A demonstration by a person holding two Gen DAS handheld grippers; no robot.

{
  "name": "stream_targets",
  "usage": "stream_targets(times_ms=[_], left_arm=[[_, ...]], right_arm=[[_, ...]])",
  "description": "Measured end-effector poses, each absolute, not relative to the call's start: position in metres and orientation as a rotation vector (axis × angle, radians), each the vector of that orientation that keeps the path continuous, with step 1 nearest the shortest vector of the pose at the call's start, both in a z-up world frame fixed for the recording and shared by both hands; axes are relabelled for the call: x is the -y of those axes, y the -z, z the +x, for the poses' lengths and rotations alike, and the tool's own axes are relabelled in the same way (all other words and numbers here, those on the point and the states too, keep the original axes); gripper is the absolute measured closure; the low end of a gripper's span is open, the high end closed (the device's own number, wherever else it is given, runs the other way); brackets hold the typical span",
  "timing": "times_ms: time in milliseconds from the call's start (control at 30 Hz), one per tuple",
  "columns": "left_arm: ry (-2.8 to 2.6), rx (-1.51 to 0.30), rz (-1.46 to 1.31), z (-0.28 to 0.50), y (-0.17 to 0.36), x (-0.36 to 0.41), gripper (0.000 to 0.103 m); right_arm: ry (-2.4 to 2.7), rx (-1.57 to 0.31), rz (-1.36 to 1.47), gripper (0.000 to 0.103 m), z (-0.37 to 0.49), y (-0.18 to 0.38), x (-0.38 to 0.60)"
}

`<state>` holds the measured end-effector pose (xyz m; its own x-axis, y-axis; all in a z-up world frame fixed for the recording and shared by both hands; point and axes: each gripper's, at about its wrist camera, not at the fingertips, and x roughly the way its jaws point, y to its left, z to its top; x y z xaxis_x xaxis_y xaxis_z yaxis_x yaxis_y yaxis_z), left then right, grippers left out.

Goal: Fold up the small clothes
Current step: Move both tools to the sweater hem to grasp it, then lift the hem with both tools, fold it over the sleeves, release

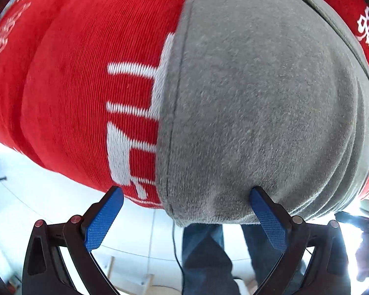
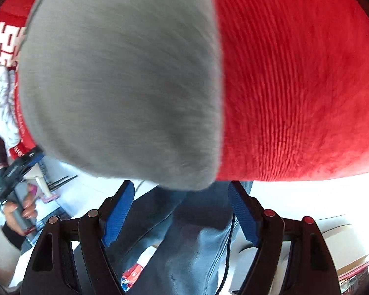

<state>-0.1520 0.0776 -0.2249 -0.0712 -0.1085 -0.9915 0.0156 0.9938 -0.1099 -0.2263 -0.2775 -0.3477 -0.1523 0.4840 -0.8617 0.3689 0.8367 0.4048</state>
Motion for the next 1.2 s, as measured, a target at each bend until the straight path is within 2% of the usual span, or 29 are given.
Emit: stream_targets(times_ms=[133, 200, 267, 300, 333, 367, 433, 600, 733, 1000, 1067, 1100, 1133, 1200], left_arm=[[0.145, -1.649, -0.065, -0.162, 0.231, -0.075, 0.000], [0.166, -1.657, -0.061, -0.165, 0.234, -0.074, 0.000], [0.195, -1.655, -0.064, -0.165, 0.231, -0.066, 0.006], [0.212, -1.654, -0.065, -0.167, 0.228, -0.059, 0.015], [0.230, -1.650, -0.067, -0.166, 0.224, -0.054, 0.030], [0.248, -1.651, -0.068, -0.159, 0.225, -0.058, 0.039], [0.299, -1.655, -0.073, -0.159, 0.214, -0.061, 0.089], [0.410, -1.606, -0.170, -0.145, 0.172, -0.060, 0.089], [0.440, -1.506, -0.186, -0.106, 0.144, -0.046, 0.089], [0.335, -1.365, -0.180, -0.003, 0.132, -0.023, 0.089], [0.312, -1.365, -0.177, 0.009, 0.127, -0.025, 0.070], [0.277, -1.352, -0.158, 0.016, 0.123, -0.025, 0.040], [0.234, -1.318, -0.126, 0.019, 0.118, -0.025, 0.017], [0.209, -1.274, -0.084, 0.025, 0.109, -0.027, 0.013]], right_arm=[[-0.124, -1.732, 0.703, 0.021, -0.231, 0.355, 0.273], [-0.147, -1.700, 0.734, 0.027, -0.233, 0.351, 0.271], [-0.144, -1.685, 0.778, 0.064, -0.235, 0.347, 0.272], [-0.141, -1.683, 0.801, 0.081, -0.235, 0.344, 0.272], [-0.151, -1.674, 0.837, 0.094, -0.237, 0.340, 0.273], [-0.157, -1.658, 0.856, 0.094, -0.237, 0.336, 0.273], [-0.197, -1.603, 0.911, 0.094, -0.235, 0.317, 0.274], [-0.285, -1.432, 1.026, 0.094, -0.209, 0.261, 0.283], [-0.320, -1.293, 1.068, 0.094, -0.154, 0.228, 0.299], [-0.228, -1.215, 1.106, 0.094, -0.060, 0.226, 0.331], [-0.200, -1.215, 1.131, 0.094, -0.044, 0.231, 0.341], [-0.190, -1.219, 1.134, 0.094, -0.041, 0.231, 0.349], [-0.173, -1.230, 1.138, 0.093, -0.033, 0.232, 0.351], [-0.164, -1.241, 1.143, 0.090, -0.028, 0.235, 0.360]])
